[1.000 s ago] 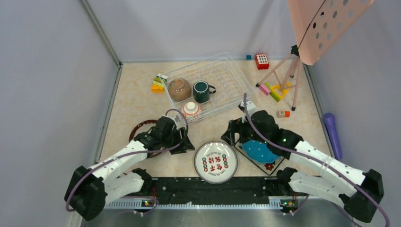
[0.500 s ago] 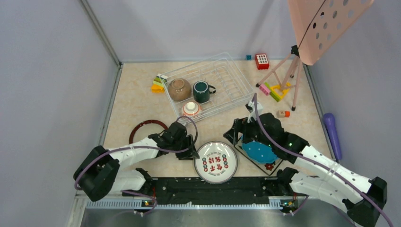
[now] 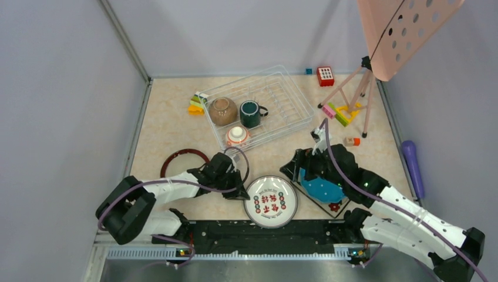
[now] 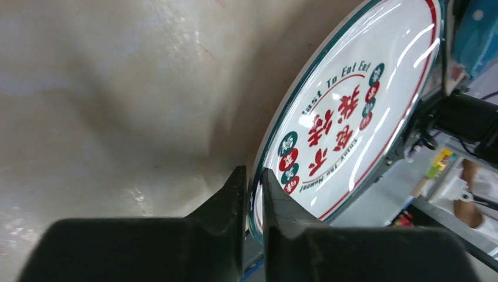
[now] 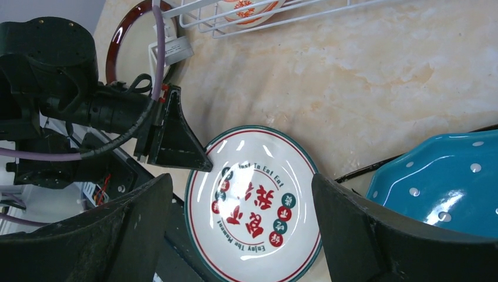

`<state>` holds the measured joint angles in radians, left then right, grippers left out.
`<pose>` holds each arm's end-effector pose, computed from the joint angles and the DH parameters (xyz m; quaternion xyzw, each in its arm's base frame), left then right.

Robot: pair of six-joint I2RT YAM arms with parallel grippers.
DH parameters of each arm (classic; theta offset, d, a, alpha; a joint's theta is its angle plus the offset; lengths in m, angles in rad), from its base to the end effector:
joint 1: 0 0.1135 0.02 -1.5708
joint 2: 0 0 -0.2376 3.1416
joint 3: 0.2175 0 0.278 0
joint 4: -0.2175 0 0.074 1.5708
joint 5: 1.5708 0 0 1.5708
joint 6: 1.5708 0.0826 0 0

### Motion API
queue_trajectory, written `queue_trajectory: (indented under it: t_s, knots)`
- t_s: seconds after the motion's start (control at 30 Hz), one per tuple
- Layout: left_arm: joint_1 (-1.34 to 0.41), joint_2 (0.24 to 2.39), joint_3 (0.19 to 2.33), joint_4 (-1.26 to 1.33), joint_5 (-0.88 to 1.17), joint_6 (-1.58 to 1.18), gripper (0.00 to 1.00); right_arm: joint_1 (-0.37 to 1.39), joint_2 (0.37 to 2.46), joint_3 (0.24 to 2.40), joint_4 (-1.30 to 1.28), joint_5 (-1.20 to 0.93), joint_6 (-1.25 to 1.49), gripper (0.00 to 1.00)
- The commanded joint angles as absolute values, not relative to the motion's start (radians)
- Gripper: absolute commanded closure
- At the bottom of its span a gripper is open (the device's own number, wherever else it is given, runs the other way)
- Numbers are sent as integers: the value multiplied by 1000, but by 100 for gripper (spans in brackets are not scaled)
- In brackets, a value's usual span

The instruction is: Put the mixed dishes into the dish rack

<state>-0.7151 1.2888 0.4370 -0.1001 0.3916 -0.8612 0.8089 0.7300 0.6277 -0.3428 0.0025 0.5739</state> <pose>0.1794 -0.1976 0.0545 -0.0091 0.9361 -0.3425 0.0792 0.1799 0.1883 0.2365 -0.0985 0.8400 0.3394 0.4117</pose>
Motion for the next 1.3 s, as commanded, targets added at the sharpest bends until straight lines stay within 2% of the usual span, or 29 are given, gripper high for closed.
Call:
queue_trajectory:
  t_s: [0.0, 0.13, 0.27, 0.4, 0.57, 0.8, 0.93, 1.13, 1.27]
  knots:
    - [-718, 1291, 427, -26, 420, -852, 100, 807, 703, 627, -341, 3, 597, 14]
    - [-718, 1227, 477, -181, 352, -802, 100, 807, 678, 619, -360, 4, 606, 14]
    - [-718, 1063, 545, -375, 292, -749, 100, 807, 645, 623, -398, 36, 610, 14]
    - [-718, 947, 696, -612, 199, -678, 100, 807, 606, 627, -431, 79, 610, 14]
    - [-718, 913, 934, -793, 17, -561, 100, 807, 561, 608, -437, 123, 616, 14]
    - [-719, 1008, 1275, -827, -299, -419, 100, 807, 528, 663, -494, 199, 559, 14]
    - [-719, 1132, 1428, -737, -462, -278, 100, 807, 531, 717, -527, 272, 522, 14]
    - [-716, 1274, 1518, -513, -530, -112, 100, 807, 547, 749, -512, 376, 457, 14]
    - [-696, 1375, 1618, -532, -531, -153, 100, 807, 598, 772, -492, 369, 419, 15]
